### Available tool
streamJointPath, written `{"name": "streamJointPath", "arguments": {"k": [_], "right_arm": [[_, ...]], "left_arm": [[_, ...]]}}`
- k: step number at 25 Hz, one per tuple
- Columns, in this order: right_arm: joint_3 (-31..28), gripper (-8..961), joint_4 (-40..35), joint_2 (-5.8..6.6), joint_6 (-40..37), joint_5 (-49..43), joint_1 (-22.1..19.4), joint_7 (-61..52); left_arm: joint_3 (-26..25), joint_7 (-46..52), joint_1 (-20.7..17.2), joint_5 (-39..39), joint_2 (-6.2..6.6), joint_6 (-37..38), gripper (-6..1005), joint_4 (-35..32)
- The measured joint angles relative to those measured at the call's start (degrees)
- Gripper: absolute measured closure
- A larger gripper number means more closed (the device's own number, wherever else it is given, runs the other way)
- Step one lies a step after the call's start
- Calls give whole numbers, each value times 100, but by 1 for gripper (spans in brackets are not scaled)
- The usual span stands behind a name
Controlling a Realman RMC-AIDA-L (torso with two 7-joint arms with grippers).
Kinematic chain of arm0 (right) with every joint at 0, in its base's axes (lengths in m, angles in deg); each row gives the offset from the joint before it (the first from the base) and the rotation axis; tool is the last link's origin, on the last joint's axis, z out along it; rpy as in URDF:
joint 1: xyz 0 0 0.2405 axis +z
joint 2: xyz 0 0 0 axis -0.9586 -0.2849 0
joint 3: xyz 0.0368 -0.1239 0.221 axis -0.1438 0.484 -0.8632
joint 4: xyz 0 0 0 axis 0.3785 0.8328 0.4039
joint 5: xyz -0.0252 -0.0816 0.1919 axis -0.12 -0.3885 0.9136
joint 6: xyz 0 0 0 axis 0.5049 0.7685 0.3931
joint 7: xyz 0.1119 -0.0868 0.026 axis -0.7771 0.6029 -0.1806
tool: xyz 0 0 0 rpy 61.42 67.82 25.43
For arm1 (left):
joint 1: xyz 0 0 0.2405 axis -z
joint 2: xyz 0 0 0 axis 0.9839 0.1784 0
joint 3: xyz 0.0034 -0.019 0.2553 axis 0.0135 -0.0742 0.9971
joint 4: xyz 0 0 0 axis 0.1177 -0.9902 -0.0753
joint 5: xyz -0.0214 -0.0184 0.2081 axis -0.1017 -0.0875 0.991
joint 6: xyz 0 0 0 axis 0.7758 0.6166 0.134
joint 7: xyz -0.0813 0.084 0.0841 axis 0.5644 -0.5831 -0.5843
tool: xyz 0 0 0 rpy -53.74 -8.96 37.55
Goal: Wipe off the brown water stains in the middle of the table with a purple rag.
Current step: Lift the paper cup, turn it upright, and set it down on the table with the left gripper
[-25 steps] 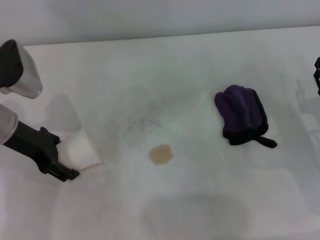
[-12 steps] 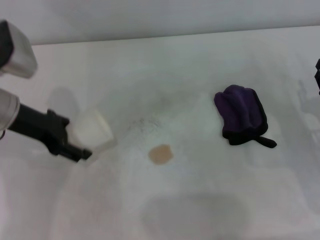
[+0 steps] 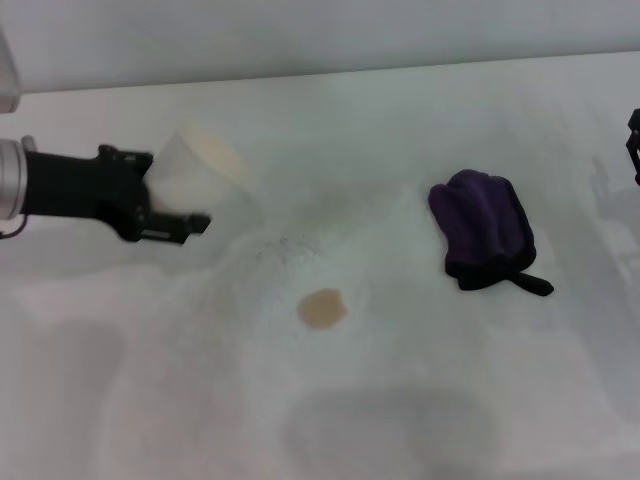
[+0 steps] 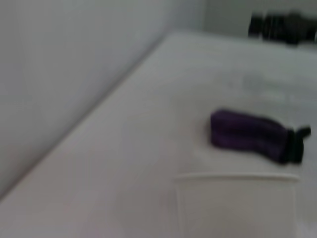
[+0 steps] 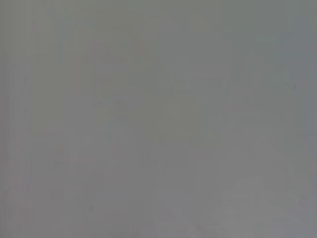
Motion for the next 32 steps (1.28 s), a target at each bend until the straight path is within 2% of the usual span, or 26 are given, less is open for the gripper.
{"name": "streamJointPath", "arguments": {"k": [4, 6, 9, 10, 11, 23, 27, 32], "right_arm": [[0, 495, 0, 9, 0, 7, 19, 4], [4, 495, -17, 8, 0, 7, 27, 4], [38, 495, -60, 2, 1, -15, 34, 4], [44, 495, -64, 2, 1, -16, 34, 4], [48, 495, -67, 1, 1, -17, 34, 4], [53, 495, -87, 1, 31, -23, 33, 4], [53, 495, -87, 1, 34, -26, 27, 4], [53, 496, -94, 9, 55, -26, 3, 3]], "left_arm": [[1, -670, -396, -954, 1, -99, 235, -514], [1, -818, -493, -1153, 2, -166, 239, -628], [-1, -1419, -961, -1856, 1, -499, 244, -1213], [-1, -1419, -961, -1856, 1, -499, 251, -1213], [-5, -1678, -1214, -2272, 0, -635, 257, -1510], [-9, -2330, -2451, -4019, -11, -871, 278, -2442], [-9, -2338, -2712, -4212, -9, -998, 278, -2613], [-9, -2211, -2844, -4126, -8, -1434, 279, -2800]]}}
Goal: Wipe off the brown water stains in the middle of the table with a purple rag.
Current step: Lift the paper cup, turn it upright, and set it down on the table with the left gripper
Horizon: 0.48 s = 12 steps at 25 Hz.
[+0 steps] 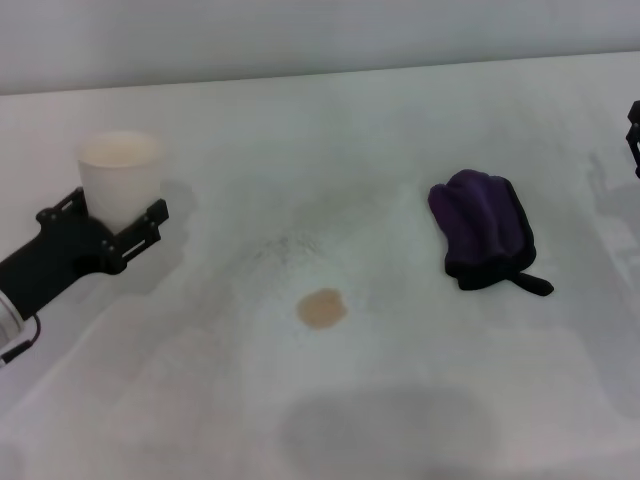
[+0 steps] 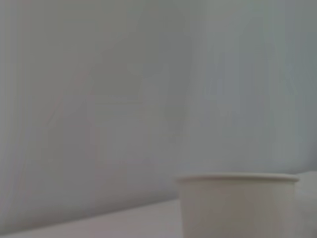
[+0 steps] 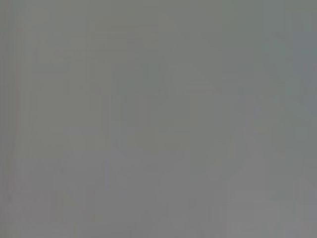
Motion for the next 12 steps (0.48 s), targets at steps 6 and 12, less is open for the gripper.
{"name": "streamJointPath", "arguments": {"k": [6, 12], "right_arm": [[13, 496, -41, 1, 150, -8, 7, -1], [17, 496, -44, -7, 157, -9, 29, 0]], "left_arm": [[0, 37, -80, 42, 0, -322, 279, -51], [0, -137, -113, 139, -1, -682, 279, -56]]}}
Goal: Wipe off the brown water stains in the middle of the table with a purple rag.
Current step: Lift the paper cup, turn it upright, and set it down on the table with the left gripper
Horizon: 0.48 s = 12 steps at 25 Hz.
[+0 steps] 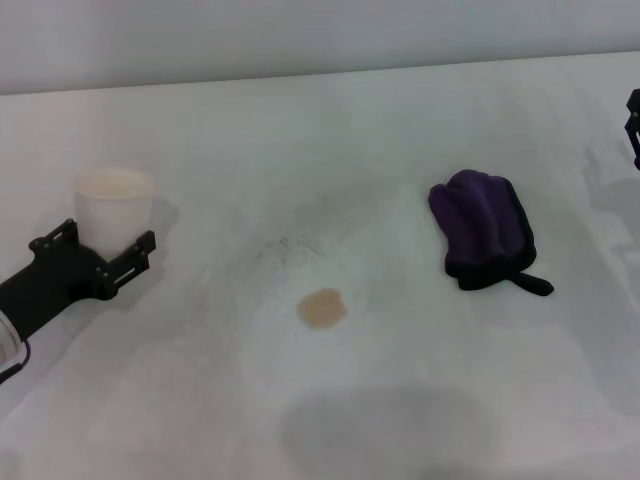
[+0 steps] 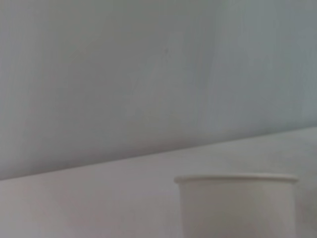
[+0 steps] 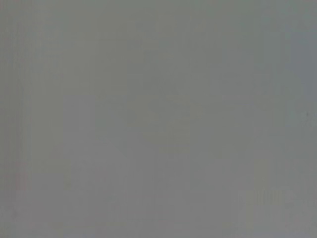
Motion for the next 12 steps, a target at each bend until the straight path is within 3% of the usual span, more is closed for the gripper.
{"name": "streamJointPath", "arguments": {"k": [12], "right_arm": [[0, 496, -1, -11, 1, -9, 11, -21]], "left_arm": [[-1, -644, -89, 152, -17, -457, 277, -400]]}}
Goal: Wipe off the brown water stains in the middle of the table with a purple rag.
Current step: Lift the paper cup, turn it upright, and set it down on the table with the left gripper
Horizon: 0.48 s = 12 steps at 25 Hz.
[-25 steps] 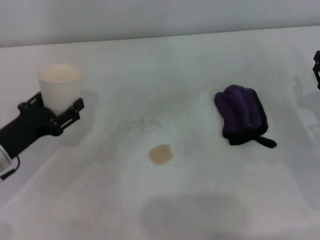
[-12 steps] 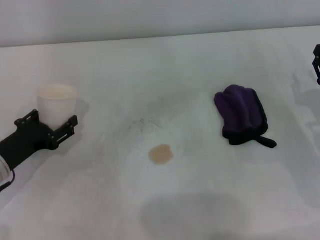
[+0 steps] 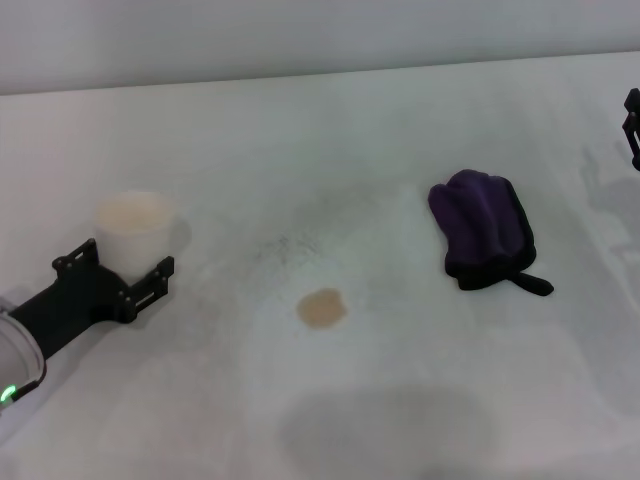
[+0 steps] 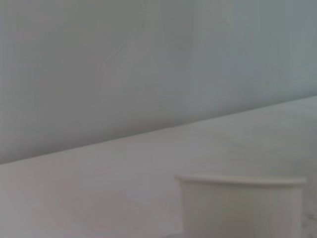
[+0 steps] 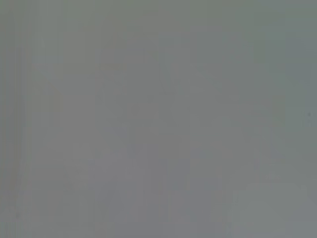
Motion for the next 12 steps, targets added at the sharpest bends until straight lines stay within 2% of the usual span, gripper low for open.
{"name": "streamJointPath", "arguments": {"k": [12], "right_arm": [[0, 497, 13, 0, -85, 1, 57, 21]], "left_arm": [[0, -299, -263, -54, -2, -4, 281, -72]]}}
